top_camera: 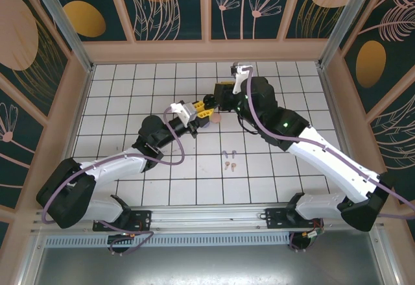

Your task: Insert wireless bluetooth earbuds into charging case

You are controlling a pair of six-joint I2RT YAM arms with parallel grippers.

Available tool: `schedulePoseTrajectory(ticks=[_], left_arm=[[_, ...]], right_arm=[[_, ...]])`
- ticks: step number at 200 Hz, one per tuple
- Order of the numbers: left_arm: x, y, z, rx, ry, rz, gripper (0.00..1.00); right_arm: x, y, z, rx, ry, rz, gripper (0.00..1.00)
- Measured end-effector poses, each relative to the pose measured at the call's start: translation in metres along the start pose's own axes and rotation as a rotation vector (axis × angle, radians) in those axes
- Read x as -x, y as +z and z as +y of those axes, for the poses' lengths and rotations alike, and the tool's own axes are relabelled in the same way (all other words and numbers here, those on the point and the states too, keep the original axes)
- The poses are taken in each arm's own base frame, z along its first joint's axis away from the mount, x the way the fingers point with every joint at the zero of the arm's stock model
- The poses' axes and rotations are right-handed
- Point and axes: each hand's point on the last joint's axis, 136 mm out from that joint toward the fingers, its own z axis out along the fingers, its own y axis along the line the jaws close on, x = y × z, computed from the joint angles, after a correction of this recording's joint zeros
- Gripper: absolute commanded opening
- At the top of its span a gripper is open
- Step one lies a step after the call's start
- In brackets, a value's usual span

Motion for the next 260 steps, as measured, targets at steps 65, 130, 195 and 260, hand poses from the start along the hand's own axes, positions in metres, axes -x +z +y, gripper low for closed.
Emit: schedulePoseTrajectory(ticks=[65, 130, 195, 260], left_arm=[[0.001, 0.001, 0.0, 0.0, 0.001, -0.001, 0.0], [0.0, 0.001, 0.0, 0.001, 0.007, 0.004, 0.0], [-0.008, 0.001, 0.0, -0.001, -0.003, 0.032, 0.0], [-0.008, 0.001, 0.0, -0.002, -0.003, 0.033, 0.0]], right_arm=[[-0.026, 0.008, 0.005, 0.014, 0.011, 0.063, 0.18], [-0.038, 0.011, 0.002, 0.003, 0.019, 0.087, 0.18], [-0.044, 0.013, -0.004, -0.021, 0.016, 0.092, 0.17], [-0.043, 0.013, -0.008, -0.048, 0.002, 0.081, 0.16]])
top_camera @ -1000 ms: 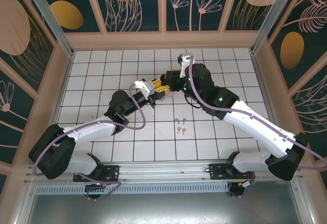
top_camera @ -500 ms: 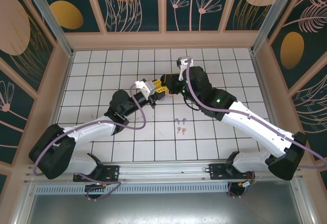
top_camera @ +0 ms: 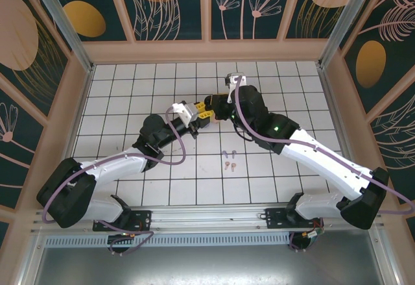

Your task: Insert wireless bluetooth earbuds into charging case

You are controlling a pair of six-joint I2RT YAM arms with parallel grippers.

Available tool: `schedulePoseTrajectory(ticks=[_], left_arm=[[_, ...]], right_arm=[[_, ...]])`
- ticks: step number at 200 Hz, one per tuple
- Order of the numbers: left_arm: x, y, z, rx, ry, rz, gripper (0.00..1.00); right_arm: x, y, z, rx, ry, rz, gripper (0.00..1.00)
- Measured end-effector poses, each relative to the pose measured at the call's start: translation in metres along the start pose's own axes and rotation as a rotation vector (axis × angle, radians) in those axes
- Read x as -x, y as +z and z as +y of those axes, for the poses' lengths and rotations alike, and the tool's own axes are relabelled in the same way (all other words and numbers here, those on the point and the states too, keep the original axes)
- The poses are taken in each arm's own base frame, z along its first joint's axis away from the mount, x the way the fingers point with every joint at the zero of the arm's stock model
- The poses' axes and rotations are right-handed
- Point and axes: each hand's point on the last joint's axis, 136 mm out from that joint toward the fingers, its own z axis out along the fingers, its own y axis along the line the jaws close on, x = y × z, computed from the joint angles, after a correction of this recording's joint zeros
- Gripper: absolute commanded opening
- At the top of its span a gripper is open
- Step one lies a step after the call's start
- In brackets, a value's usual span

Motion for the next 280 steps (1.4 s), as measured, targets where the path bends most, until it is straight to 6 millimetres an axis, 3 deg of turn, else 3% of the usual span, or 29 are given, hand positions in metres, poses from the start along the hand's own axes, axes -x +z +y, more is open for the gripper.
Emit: schedulePoseTrajectory(ticks=[110, 135, 171, 202, 243, 280], left_arm=[[-0.007, -0.001, 0.004, 0.014, -0.008, 0.027, 0.0], [-0.007, -0.001, 0.004, 0.013, -0.008, 0.027, 0.0], [-0.007, -0.001, 0.004, 0.014, -0.008, 0.026, 0.0], [-0.004, 0.0, 0.004, 0.017, -0.004, 0.014, 0.0], [0.0, 0.0, 0.002, 0.005, 0.0, -0.001, 0.0], [0.003, 0.0, 0.001, 0.004, 0.004, -0.013, 0.0]], right_arm=[[-0.013, 0.012, 0.003, -0.038, -0.063, 0.015, 0.16], [-0.013, 0.012, 0.002, -0.049, -0.063, 0.012, 0.26], [-0.013, 0.011, 0.0, -0.062, -0.025, 0.013, 0.53], [-0.004, 0.009, -0.001, -0.058, 0.026, 0.005, 0.65], [0.029, -0.004, 0.006, -0.009, 0.082, -0.052, 0.65], [0.061, -0.009, 0.007, 0.029, 0.116, -0.069, 0.46]])
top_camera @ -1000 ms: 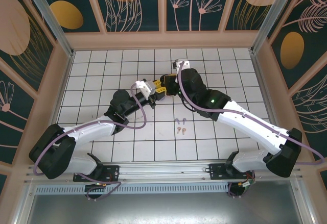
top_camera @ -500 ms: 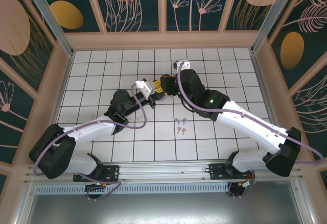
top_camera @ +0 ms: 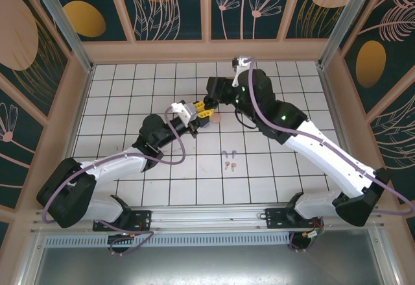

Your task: Insert wireless bluetooth earbuds into charging case

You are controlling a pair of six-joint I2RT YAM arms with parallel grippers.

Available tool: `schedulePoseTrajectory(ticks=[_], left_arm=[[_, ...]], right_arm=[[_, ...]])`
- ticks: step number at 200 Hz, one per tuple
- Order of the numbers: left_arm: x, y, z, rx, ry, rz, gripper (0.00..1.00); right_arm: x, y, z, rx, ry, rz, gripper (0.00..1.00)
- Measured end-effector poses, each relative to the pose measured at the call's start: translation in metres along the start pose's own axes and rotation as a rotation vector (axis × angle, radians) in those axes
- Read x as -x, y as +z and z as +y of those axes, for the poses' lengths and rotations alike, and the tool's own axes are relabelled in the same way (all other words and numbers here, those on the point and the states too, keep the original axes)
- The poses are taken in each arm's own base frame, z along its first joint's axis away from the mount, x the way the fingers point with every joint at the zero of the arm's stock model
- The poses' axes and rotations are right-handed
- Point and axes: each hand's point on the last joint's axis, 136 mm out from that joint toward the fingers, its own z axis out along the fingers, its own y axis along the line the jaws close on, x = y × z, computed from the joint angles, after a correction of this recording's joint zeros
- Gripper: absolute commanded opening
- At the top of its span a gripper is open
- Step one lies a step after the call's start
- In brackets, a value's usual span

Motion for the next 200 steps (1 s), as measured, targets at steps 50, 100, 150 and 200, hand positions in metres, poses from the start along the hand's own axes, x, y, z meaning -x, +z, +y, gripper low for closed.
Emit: schedulePoseTrajectory(ticks=[50, 100, 150, 200], left_arm=[[-0.004, -0.001, -0.002, -0.009, -0.004, 0.01, 0.0], [-0.008, -0.002, -0.005, -0.022, -0.008, 0.021, 0.0], [-0.014, -0.002, -0.007, -0.032, -0.016, 0.044, 0.0], [-0.02, -0.002, -0.011, -0.044, -0.026, 0.069, 0.0]], right_arm=[[-0.015, 0.045, -0.026, -0.04, -0.03, 0.157, 0.18], [-0.045, 0.072, -0.043, -0.037, -0.063, 0.335, 0.02], [-0.07, 0.058, -0.03, 0.032, -0.079, 0.42, 0.0], [-0.083, 0.011, -0.023, 0.063, -0.077, 0.413, 0.0]])
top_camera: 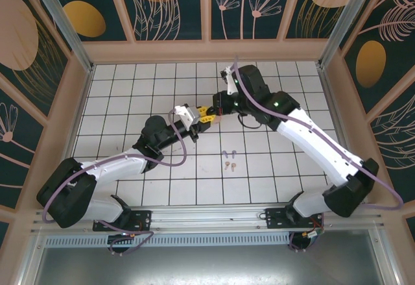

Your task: Insert wireless bluetooth earbuds into charging case

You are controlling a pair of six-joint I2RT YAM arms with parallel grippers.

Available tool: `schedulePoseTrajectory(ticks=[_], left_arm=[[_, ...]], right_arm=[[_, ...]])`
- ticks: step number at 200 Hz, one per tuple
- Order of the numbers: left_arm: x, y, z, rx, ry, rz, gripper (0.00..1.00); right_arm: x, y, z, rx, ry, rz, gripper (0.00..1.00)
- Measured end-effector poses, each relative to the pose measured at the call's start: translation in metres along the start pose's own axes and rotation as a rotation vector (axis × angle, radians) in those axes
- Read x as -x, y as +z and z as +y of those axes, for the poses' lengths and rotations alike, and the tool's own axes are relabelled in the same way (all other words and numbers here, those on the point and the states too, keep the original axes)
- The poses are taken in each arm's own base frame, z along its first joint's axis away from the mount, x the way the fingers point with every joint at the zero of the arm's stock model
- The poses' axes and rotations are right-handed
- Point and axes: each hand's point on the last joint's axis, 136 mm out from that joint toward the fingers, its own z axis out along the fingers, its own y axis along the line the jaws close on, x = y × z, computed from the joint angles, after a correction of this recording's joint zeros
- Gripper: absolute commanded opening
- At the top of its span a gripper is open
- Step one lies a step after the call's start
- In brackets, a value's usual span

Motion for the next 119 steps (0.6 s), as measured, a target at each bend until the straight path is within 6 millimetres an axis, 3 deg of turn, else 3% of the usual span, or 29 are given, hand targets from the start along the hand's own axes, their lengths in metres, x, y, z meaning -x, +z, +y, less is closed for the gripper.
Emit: schedulePoseTrajectory(ticks=[18, 29, 43, 64, 93, 119], left_arm=[[0.0, 0.0, 0.0, 0.004, -0.005, -0.002, 0.0], [0.002, 0.0, 0.003, 0.016, -0.014, -0.007, 0.0], [0.002, 0.0, 0.007, 0.042, -0.038, -0.008, 0.0], [-0.005, -0.002, 0.016, 0.097, -0.091, 0.006, 0.0], [-0.024, -0.008, 0.03, 0.193, -0.179, 0.059, 0.0], [-0.048, -0.019, 0.052, 0.274, -0.3, 0.129, 0.0]], right_arm=[[-0.004, -0.016, -0.003, -0.007, 0.027, -0.027, 0.05], [-0.004, -0.024, -0.007, -0.022, 0.05, -0.05, 0.16], [-0.003, -0.033, -0.018, -0.055, 0.088, -0.094, 0.17], [-0.006, -0.041, -0.037, -0.098, 0.153, -0.16, 0.27], [-0.031, -0.028, -0.061, -0.144, 0.226, -0.166, 0.34], [-0.072, -0.005, -0.086, -0.197, 0.284, -0.106, 0.38]])
